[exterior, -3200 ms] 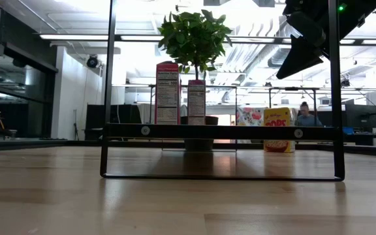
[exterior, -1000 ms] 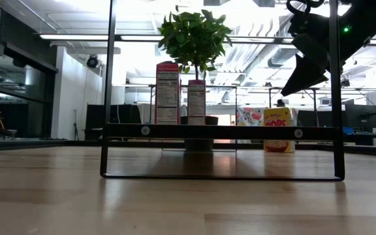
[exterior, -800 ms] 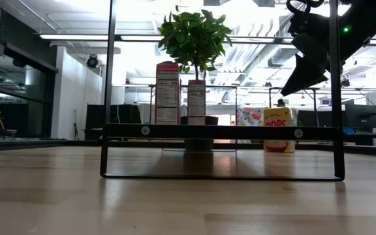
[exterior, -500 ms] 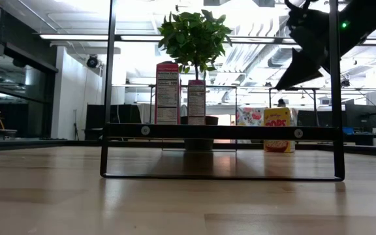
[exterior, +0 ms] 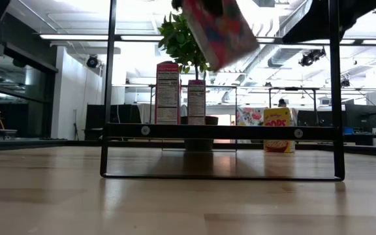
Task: Stack cereal on shelf
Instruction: Put the red cereal box on the shelf aligned with the other red cereal box
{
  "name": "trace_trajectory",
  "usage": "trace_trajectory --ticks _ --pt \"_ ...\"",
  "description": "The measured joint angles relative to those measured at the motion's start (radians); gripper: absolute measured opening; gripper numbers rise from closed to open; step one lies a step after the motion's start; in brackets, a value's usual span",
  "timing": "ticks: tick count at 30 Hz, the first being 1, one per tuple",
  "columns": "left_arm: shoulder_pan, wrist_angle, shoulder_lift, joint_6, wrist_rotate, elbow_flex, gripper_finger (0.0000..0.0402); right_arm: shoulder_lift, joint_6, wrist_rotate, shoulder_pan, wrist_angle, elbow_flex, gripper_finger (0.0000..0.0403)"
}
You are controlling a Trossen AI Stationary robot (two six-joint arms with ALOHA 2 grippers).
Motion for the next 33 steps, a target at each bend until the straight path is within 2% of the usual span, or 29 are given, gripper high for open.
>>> trace_trajectory --ticks 8,16,21,33 --pt "0.047 -0.045 0.116 0.001 0.000 0.000 0.0154 -0.049 -0.003 0.016 0.061 -0.003 0.000 0.0000" --pt "0.071 -0.081 0.128 0.030 0.001 0.000 0.0154 -0.048 0.009 0.020 0.064 -0.009 0.000 0.0000" --pt "0.078 -0.080 0.128 0.054 0.059 0.000 0.0156 -0.047 0.023 0.020 0.064 -0.009 0.000 0.0000" --pt "0.128 -0.069 0.128 0.070 0.044 0.000 0.0193 -0.047 0.023 0.020 0.064 -0.009 0.000 0.0000"
